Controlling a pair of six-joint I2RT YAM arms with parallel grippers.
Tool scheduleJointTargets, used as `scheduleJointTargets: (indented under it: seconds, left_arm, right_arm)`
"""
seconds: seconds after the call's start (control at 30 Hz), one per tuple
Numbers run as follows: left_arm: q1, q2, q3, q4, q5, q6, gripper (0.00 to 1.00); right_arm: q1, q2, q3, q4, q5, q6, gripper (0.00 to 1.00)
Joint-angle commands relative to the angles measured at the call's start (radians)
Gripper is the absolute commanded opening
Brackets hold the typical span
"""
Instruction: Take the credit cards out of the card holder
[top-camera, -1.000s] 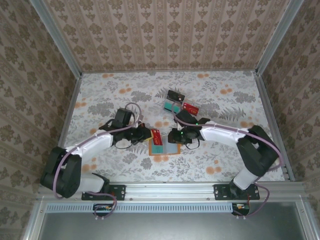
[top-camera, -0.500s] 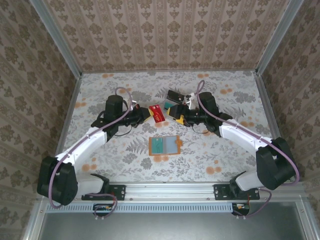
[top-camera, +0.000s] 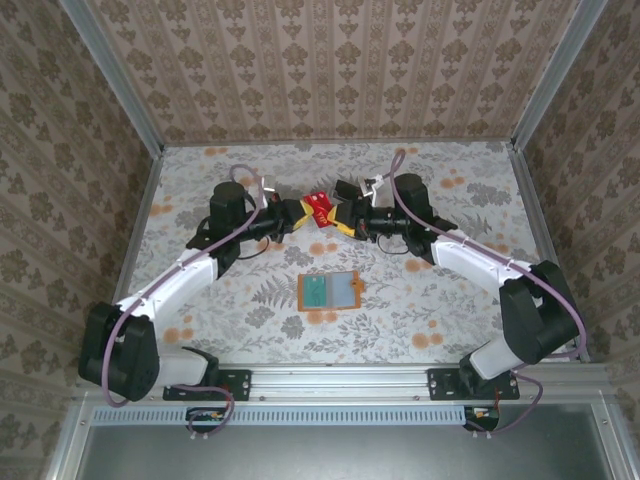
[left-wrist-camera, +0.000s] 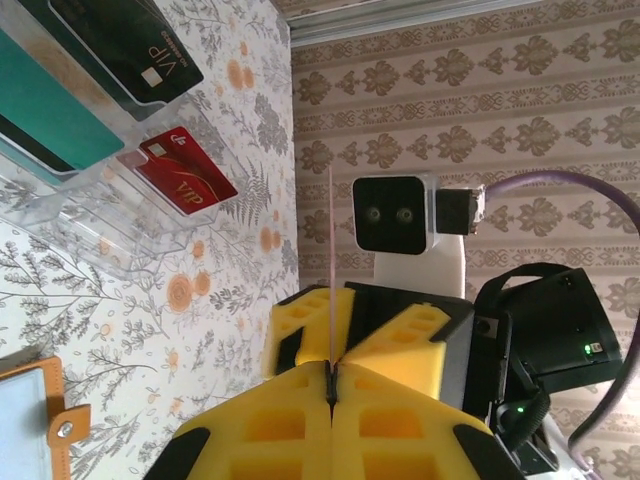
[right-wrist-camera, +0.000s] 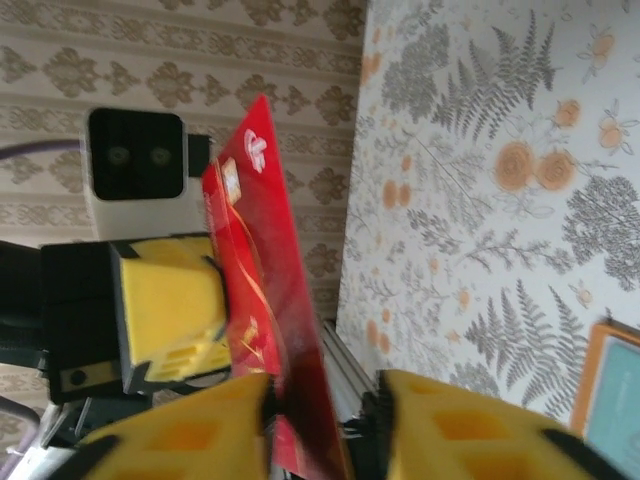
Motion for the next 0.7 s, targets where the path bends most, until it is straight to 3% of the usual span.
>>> scheduleJointTargets:
  seconds: [0.0,0.13,0.23,0.43,0.6,0.67]
  left_arm:
    - [-0.008,0.007,-0.002,0.068,0.048,-0.038,0.00]
    - [-0.001,0.013,-0.008,0.041,0.043,-0.037,0.00]
    - [0.005,-0.007,0.003,-0.072,-0.001,0.029,0.16]
    - [0.035,-0.029,0.024,-0.383,-0.199,0.225,0.51]
    - [0.075,0.000,-0.002,-0.439,-0.283,0.295,0.68]
    - [0.084,0.001,0.004,-0.491,-0.337,0.340,0.74]
  right_arm:
    - [-0.010,0.009,0.016,0.101,-0.024,0.046,0.20]
    - [-0.018,0.007,0.038,0.037,0.006,0.011,0.07]
    - [-0.034,0.003,0.073,-0.080,0.014,-0.084,0.00]
    - [-0.086,-0.023,0.166,-0.418,0.178,-0.534,0.00]
    - [-0.131,-0.064,0.150,-0.461,0.288,-0.881,0.00]
    - [-0.151,-0.072,0.142,-0.484,0.277,-1.038,0.00]
